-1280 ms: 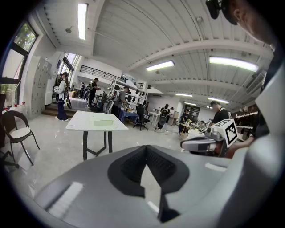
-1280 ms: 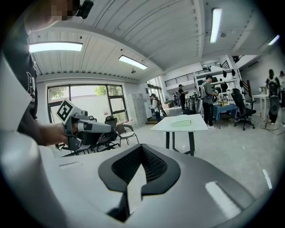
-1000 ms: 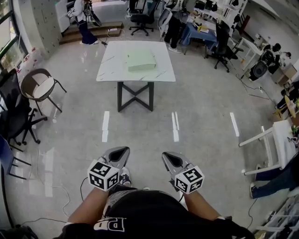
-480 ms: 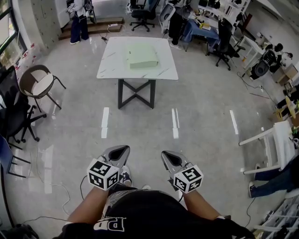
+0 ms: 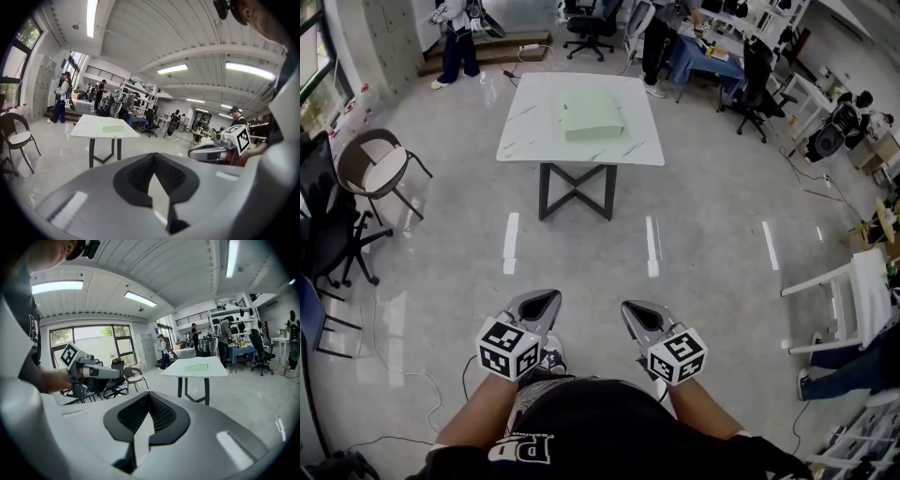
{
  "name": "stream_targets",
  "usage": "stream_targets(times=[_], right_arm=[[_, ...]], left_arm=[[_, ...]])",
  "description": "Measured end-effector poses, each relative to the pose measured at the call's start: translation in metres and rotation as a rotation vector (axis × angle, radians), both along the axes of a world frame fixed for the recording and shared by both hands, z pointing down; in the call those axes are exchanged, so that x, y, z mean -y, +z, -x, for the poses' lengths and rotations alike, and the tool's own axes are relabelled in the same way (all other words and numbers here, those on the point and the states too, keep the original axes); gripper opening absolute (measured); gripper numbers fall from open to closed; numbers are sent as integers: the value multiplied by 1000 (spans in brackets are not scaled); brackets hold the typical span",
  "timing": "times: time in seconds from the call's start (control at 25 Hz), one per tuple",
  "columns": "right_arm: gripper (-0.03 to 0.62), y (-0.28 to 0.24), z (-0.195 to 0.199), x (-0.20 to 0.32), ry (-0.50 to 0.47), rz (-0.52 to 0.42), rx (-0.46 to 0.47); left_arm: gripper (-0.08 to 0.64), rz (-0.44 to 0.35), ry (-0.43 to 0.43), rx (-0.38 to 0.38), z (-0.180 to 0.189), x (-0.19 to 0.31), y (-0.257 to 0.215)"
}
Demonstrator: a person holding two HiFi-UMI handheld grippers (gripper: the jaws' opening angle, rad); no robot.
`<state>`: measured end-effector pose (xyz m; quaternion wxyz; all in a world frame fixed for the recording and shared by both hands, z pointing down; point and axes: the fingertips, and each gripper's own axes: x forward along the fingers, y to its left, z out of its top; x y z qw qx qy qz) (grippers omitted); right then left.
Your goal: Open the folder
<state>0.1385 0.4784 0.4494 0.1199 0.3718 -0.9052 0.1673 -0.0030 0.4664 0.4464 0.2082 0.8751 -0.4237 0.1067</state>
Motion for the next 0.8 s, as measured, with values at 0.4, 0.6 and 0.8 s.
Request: stream_targets(times=[0.4,0.6,0.8], right_arm=[[-2,-8,28,40,9,-14,-11],[-1,-8,44,56,22,-15,-13],[-2,-9,59,69,35,-25,-13]], left_arm=[[54,16,46,-13,15,38,-3],[54,-10,61,1,31,58,-9],[54,-27,84,9,43,75,-10]])
